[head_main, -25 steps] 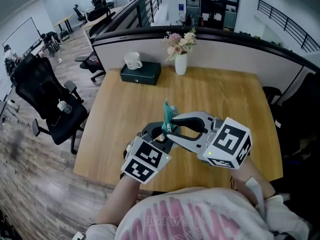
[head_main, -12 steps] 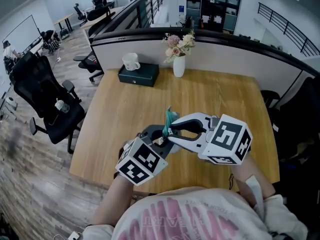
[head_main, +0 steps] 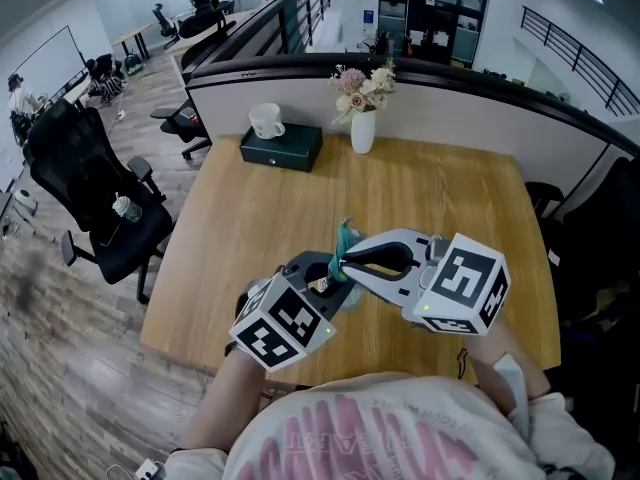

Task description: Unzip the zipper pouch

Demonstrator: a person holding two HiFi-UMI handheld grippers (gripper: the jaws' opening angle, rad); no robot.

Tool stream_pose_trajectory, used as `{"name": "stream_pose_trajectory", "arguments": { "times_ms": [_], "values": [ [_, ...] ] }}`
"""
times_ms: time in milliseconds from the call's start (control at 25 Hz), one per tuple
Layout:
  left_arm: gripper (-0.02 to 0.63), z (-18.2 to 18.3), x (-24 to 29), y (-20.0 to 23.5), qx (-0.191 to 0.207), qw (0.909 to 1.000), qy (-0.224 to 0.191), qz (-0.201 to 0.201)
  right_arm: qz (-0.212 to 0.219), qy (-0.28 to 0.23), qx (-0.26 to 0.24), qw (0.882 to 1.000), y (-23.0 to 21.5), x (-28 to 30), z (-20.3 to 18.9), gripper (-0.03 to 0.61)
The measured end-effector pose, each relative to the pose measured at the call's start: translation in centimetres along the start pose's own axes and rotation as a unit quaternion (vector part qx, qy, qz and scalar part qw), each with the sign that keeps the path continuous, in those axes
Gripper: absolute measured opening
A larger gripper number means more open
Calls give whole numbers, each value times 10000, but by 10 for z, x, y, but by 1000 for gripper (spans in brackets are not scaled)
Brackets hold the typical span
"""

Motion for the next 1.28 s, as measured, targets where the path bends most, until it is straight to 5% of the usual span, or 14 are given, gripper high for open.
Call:
{"name": "stream_pose_trajectory", "arguments": {
  "times_ms": [280,520,1280],
  "values": [
    [28,-3,0,-5,333,9994,68,70,-61,-193,545,9983,-5,-2,-2,3],
    [28,-5,0,-20,581,9981,111,-183,-619,-341,1191,9904,-20,-9,-17,3],
    [28,4,-10,-35,459,9978,-185,-451,-1244,-420,2090,9691,-34,-21,-50,3]
  ]
}}
Point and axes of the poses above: the fingertips, and each gripper's own axes: x forward along the fingers, y to its left, z out of its top, the point moved 1 cm from there along -x, backward along the fingers, and after that the axes turned 10 degrees about z, right-handed, at the moved point
